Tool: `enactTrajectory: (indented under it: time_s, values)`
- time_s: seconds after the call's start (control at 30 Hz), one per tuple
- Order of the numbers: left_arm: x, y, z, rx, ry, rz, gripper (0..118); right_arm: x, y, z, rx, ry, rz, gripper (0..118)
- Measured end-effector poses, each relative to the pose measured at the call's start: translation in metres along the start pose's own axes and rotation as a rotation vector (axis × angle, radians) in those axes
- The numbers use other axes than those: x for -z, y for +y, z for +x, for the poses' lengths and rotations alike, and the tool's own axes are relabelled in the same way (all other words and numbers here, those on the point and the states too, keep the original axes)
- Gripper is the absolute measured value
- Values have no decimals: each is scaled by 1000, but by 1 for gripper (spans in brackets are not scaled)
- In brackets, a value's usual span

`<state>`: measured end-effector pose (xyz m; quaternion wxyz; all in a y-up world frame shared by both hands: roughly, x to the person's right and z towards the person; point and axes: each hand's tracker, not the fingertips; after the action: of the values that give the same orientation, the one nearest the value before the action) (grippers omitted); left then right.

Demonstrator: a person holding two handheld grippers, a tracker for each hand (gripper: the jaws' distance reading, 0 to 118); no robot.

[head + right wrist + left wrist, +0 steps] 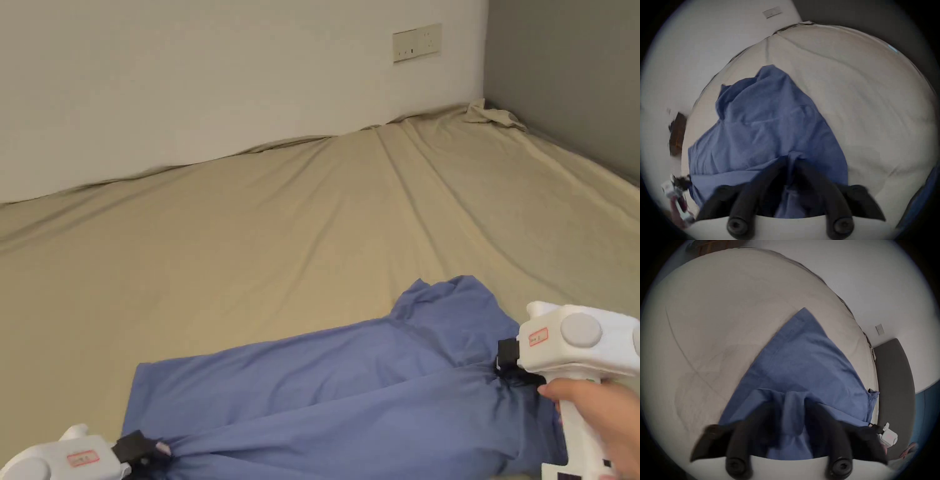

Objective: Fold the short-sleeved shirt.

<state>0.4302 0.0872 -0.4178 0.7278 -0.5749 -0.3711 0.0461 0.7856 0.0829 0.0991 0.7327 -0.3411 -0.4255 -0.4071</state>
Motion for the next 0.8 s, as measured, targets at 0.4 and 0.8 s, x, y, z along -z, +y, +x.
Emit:
enactTrajectory:
  time_s: [0.4,0.8]
  values:
    - [-167,-96,13,305,-26,241,118,-173,-117,-40,-165,210,247,118]
    - [-139,-150,-20,325,106,171,0,-187,-224,-88,-487,64,203,3]
